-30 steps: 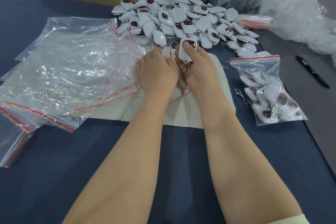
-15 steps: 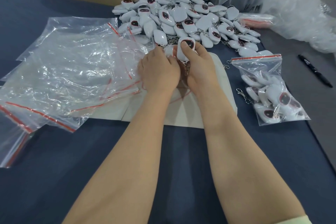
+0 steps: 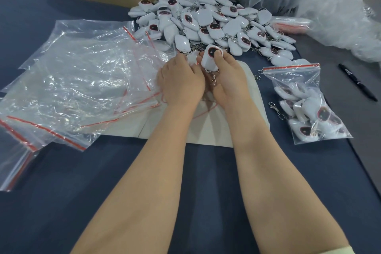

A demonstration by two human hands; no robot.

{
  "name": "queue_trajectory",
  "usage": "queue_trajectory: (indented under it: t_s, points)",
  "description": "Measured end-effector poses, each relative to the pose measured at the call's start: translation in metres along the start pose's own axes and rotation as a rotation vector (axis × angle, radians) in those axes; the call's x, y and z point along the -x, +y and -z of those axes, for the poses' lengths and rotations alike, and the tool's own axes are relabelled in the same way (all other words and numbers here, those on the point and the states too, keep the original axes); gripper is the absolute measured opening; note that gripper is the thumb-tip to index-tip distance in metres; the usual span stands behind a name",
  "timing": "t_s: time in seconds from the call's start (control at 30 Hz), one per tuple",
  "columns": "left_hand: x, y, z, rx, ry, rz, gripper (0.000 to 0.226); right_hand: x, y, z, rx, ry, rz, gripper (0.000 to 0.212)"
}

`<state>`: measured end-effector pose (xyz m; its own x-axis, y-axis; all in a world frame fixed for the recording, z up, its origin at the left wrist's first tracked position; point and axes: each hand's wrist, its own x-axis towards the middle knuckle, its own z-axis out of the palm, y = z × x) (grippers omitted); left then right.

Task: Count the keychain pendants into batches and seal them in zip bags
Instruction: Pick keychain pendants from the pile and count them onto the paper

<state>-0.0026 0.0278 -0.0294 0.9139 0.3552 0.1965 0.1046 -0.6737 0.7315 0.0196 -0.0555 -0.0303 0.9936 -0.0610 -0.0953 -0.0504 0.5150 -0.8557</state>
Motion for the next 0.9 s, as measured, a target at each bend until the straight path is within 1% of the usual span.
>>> queue_trajectory:
  t_s: [0.07, 0.17, 0.37, 0.5, 0.6, 0.73, 0.77, 0.83, 0.9]
  points:
    - [-0.001, 0.000, 0.000, 0.008, -0.002, 0.005, 0.034, 0.000, 0.000, 0.002, 0.077, 0.002, -0.011, 0.016]
    - [0.000, 0.000, 0.000, 0.011, 0.001, 0.007, 0.034, 0.000, 0.002, 0.001, 0.179, 0.026, 0.045, 0.027]
    - [0.000, 0.001, 0.000, 0.013, 0.007, 0.011, 0.033, 0.000, 0.008, -0.001, 0.448, 0.044, 0.197, 0.024]
    - [0.000, 0.001, 0.000, 0.016, 0.004, 0.016, 0.033, 0.001, 0.012, -0.002, 0.532, 0.034, 0.208, 0.027]
    - [0.000, 0.001, 0.000, 0.016, 0.005, 0.015, 0.031, 0.001, 0.011, -0.003, 0.476, 0.019, 0.189, 0.024]
    - [0.000, 0.001, 0.000, -0.002, 0.001, 0.007, 0.030, 0.000, 0.005, -0.003, 0.314, 0.030, 0.087, 0.006]
    - [0.000, 0.001, 0.000, -0.002, 0.001, 0.008, 0.031, 0.000, 0.004, -0.003, 0.265, 0.026, 0.064, 0.004]
    - [0.000, 0.001, 0.000, 0.000, 0.000, 0.012, 0.031, 0.001, 0.003, -0.003, 0.206, 0.009, 0.053, 0.008]
    - [-0.001, 0.001, 0.000, 0.000, -0.001, 0.013, 0.031, 0.003, 0.002, -0.003, 0.199, -0.022, 0.066, 0.009]
